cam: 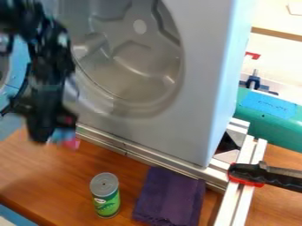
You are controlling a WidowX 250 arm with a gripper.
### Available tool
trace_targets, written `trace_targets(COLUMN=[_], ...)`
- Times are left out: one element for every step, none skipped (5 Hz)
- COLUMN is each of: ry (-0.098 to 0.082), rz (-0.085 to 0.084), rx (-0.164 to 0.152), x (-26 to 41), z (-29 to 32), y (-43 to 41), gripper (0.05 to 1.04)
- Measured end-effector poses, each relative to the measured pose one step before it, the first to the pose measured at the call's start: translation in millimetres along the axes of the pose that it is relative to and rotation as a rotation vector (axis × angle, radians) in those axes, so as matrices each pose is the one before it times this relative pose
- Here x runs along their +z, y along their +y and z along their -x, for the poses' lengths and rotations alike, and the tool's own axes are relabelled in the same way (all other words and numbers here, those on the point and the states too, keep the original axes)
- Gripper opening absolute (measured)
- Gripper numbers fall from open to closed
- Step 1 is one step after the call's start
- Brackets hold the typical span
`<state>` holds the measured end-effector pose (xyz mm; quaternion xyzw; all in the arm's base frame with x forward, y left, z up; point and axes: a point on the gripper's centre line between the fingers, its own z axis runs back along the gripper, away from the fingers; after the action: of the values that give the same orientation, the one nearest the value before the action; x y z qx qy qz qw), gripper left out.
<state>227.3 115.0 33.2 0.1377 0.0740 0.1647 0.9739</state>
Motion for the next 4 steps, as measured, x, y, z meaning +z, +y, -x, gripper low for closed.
trace_targets(ry=[0.0486, 0.0024, 0.0068, 0.0682], rz=[0.0727, 0.0387, 0.0257, -0.0046], rx=[0.1179, 0.0498, 0.0461, 0.0272], x=[-22.31, -24.54, -31.04, -25.99], z=[14.89, 7.87, -4.46, 0.79], y=[19.88, 10.41, -1.55, -4.12], gripper=[0.085, 0.085, 0.085, 0.085])
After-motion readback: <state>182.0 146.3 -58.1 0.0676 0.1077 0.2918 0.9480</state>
